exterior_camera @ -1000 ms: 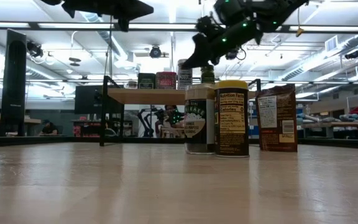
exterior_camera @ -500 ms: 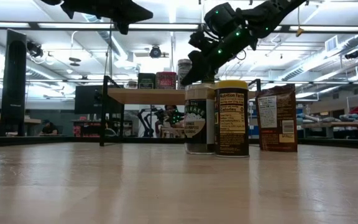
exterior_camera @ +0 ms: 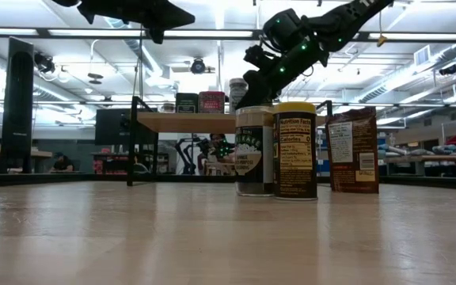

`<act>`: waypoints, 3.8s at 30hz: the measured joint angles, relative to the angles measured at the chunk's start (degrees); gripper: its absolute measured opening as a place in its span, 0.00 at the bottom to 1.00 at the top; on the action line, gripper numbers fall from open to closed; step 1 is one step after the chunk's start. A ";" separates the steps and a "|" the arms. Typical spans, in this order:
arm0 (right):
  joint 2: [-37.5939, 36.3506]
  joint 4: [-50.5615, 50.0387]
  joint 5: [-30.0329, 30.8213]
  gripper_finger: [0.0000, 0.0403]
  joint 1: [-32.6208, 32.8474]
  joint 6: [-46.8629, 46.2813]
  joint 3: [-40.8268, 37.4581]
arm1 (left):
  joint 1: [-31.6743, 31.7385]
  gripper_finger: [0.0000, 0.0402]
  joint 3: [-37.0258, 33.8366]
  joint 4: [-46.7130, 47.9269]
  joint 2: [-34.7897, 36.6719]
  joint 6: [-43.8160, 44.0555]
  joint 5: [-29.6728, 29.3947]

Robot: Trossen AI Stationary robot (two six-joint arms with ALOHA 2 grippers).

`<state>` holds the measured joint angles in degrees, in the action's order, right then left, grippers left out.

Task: Shelf spices
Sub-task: Adjust the white seasoning bottle on the shelf, then adjust the green seasoning bottle on the shelf

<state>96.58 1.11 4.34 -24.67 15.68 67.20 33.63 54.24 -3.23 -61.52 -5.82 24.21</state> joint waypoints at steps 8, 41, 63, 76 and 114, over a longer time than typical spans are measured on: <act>-0.03 2.54 -1.00 0.00 -0.63 1.11 0.00 | 0.00 0.00 0.00 -0.04 0.00 0.04 0.00; -7.05 -10.16 29.49 0.00 12.27 -1.25 -0.02 | 0.00 0.00 0.00 0.61 0.00 -0.39 0.00; -12.20 -18.54 37.22 0.00 2.11 -9.13 -0.02 | 0.01 0.00 0.00 1.32 0.02 0.09 0.04; -10.99 -10.40 14.26 0.00 -12.66 -4.47 -0.04 | 0.00 0.00 0.00 1.40 0.02 0.92 0.04; -6.67 -5.45 -10.40 0.00 -16.29 -0.46 -0.04 | -0.04 0.00 0.00 1.54 0.02 1.54 0.50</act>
<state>89.91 -4.34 -6.07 -40.96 15.22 67.16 33.58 54.24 -1.69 -61.49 -4.28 24.71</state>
